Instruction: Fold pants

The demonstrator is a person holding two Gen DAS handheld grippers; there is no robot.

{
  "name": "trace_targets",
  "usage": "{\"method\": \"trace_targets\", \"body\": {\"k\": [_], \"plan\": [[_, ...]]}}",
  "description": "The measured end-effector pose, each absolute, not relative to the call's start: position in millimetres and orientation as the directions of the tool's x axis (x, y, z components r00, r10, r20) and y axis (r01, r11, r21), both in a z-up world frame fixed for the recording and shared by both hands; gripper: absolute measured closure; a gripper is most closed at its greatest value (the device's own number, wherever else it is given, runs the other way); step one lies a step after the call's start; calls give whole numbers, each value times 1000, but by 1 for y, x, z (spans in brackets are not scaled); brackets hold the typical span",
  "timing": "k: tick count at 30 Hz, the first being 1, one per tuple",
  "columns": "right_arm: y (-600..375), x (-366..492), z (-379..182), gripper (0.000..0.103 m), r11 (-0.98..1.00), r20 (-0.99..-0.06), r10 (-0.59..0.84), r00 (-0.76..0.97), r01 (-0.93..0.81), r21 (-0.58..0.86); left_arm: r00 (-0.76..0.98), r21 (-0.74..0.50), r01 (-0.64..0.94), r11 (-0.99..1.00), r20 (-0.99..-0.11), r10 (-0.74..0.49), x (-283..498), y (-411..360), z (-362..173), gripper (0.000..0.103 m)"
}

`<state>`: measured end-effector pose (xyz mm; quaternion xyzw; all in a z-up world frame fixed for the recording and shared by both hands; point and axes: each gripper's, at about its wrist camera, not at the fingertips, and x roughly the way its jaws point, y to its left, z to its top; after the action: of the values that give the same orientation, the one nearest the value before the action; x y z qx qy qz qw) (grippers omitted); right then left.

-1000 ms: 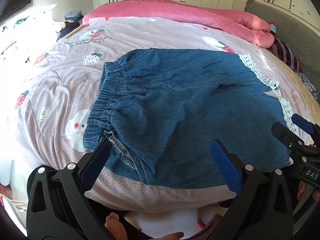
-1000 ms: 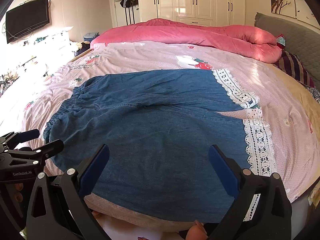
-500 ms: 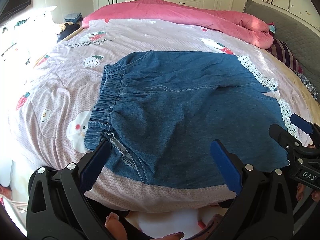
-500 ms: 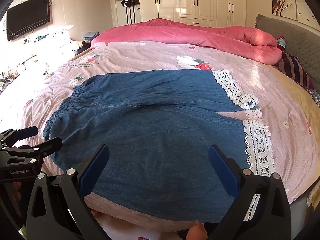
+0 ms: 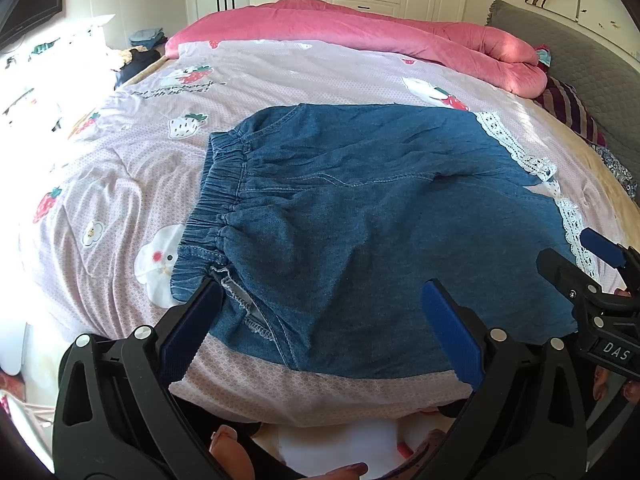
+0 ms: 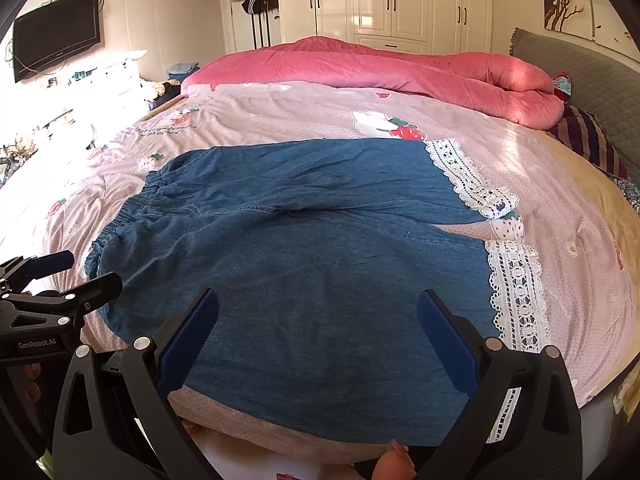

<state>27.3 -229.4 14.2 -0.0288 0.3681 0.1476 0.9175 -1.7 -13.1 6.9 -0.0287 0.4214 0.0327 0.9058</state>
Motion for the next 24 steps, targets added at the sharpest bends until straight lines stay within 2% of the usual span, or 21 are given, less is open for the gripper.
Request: {"method": "trace_targets", "body": {"k": [24], "plan": [[-220, 59, 11, 4, 936, -689, 293, 662, -346, 66, 635, -42, -107, 993, -772, 36, 21, 6, 0, 9]]}}
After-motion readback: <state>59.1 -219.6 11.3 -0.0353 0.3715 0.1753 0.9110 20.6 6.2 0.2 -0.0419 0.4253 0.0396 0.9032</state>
